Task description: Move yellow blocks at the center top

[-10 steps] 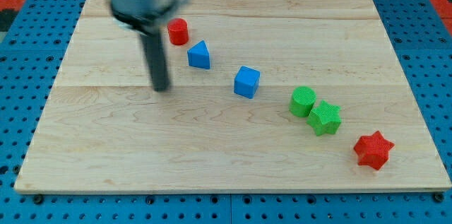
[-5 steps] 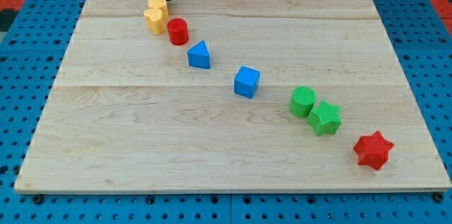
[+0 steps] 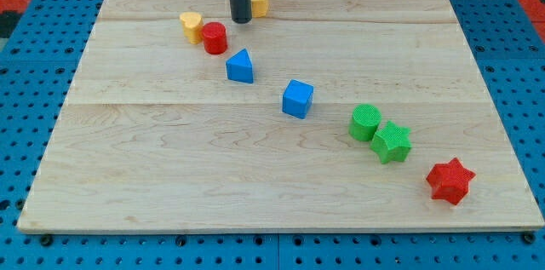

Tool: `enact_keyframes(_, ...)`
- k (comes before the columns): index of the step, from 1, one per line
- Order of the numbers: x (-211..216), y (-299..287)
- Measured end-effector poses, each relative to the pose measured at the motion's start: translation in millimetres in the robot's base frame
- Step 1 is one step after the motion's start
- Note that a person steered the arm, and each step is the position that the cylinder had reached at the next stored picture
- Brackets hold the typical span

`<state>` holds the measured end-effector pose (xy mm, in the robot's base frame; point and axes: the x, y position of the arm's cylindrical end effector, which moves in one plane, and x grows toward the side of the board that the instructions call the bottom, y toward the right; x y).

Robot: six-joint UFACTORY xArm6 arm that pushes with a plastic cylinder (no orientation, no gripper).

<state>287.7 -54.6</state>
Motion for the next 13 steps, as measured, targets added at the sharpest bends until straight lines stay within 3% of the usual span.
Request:
enact_keyframes(1,-11,39)
enact_keyframes(4,-27,15)
enact_keyframes(5,-46,-76)
enact_keyframes(6,-15,-141)
enact_keyframes(7,45,-138)
enact_keyframes(8,33,-88)
enact_keyframes(10,-19,-42)
enact_keyframes(12,-43,-53)
enact_keyframes(13,-47,0)
